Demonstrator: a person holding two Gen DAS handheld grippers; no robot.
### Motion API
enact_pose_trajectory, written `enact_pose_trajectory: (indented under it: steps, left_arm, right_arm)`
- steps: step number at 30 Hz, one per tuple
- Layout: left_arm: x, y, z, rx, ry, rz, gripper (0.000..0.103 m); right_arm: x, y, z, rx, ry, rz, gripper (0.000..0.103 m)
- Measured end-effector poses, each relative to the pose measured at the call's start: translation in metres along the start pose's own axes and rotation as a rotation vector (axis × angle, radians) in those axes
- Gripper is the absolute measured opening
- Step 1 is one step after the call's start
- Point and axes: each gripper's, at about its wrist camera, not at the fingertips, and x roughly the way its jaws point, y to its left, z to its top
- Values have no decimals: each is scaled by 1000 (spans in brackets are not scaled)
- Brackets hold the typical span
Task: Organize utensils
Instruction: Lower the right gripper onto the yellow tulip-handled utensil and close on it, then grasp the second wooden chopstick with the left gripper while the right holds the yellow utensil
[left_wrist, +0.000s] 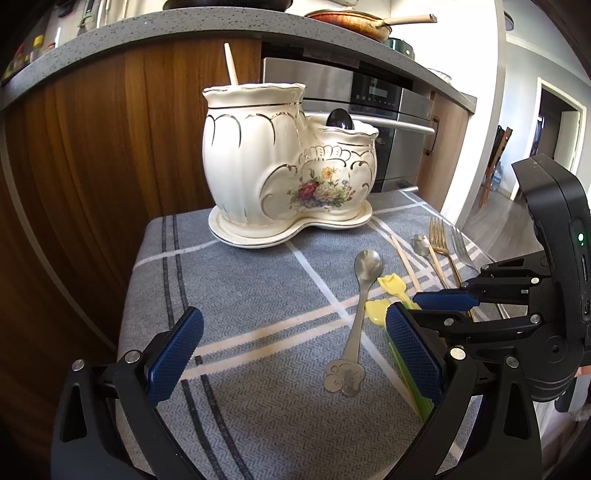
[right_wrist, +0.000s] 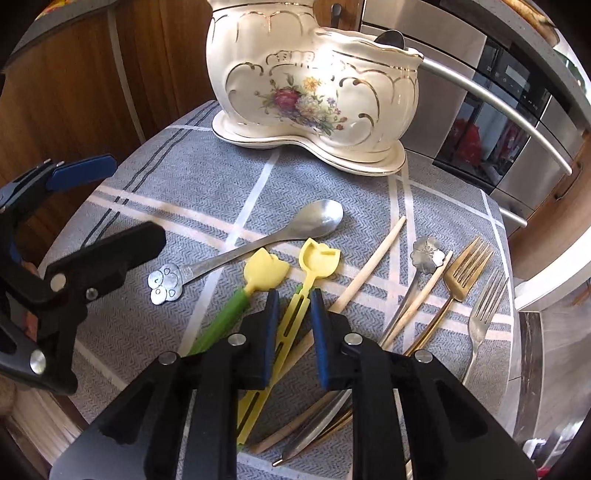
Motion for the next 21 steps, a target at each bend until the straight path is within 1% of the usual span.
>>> enact_pose_trajectory:
  steps: [4,9,11,14,17,21]
  left_arm:
    - [0,1,-1,-7,3,-10,98]
    - [5,-2,-1,-5,27,-17,98]
    - [8,-3,-1,-7,41,-24,98]
    - [10,-8,3,-14,54,-40,98]
    - [12,-18,10,-2,60,-75,98]
    - [19,-39,20,24,87,-128,96]
  right_arm:
    - [-3,-7,-1,39,-9,23,10]
    - [-21,-21,-5,86,-60,66,10]
    - [-30,-32,-6,129,-82,104,10]
    - [-46,-54,-9,184,-132,123,10]
    - [-66,-82,-13,249,-188,129,10]
    - [-81,-110,-20,302,-237,105,10]
